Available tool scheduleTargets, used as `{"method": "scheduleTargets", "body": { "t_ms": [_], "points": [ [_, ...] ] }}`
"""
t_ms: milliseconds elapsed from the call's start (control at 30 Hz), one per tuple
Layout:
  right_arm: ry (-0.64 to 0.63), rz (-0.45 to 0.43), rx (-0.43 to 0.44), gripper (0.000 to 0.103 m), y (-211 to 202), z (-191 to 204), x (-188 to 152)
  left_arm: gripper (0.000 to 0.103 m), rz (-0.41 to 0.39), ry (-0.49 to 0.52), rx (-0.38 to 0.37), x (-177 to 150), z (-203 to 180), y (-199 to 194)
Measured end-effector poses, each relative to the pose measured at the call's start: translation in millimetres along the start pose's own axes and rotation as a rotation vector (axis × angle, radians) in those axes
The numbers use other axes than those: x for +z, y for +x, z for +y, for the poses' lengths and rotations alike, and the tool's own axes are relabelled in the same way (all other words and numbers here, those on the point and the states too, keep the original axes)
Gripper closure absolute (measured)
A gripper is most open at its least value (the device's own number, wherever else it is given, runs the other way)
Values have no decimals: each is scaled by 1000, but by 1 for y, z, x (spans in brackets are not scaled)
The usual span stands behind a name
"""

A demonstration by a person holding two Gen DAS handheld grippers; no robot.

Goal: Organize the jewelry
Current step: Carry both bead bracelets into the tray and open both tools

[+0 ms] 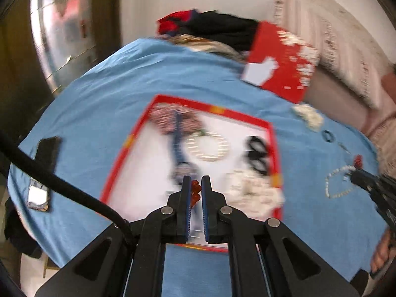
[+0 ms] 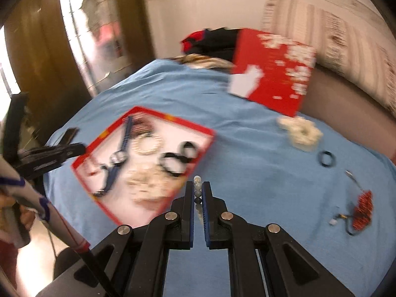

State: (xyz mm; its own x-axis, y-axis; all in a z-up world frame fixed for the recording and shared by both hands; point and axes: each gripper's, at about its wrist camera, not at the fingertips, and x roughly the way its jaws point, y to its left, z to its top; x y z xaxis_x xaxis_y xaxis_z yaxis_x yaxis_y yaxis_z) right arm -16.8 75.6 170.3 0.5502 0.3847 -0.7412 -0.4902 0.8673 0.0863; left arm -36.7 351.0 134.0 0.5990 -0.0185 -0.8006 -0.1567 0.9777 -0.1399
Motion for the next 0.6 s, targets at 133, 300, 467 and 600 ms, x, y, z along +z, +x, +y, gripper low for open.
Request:
{"method": "scheduleTargets", "body": {
  "t_ms": [133, 300, 467, 600],
  "points": [
    [-65, 44, 64, 97, 32, 58, 12, 96, 36, -54, 34, 2, 36, 23],
    [-91, 91, 147, 97, 69, 113, 18, 96, 63, -101, 61, 5, 62, 44],
    [-73, 149, 153, 97, 106, 127, 7, 96, 72, -121, 87, 5, 71, 54],
    [-61, 190, 115, 96, 121, 115, -6, 96, 50, -99, 111, 2, 67, 48]
  ]
}}
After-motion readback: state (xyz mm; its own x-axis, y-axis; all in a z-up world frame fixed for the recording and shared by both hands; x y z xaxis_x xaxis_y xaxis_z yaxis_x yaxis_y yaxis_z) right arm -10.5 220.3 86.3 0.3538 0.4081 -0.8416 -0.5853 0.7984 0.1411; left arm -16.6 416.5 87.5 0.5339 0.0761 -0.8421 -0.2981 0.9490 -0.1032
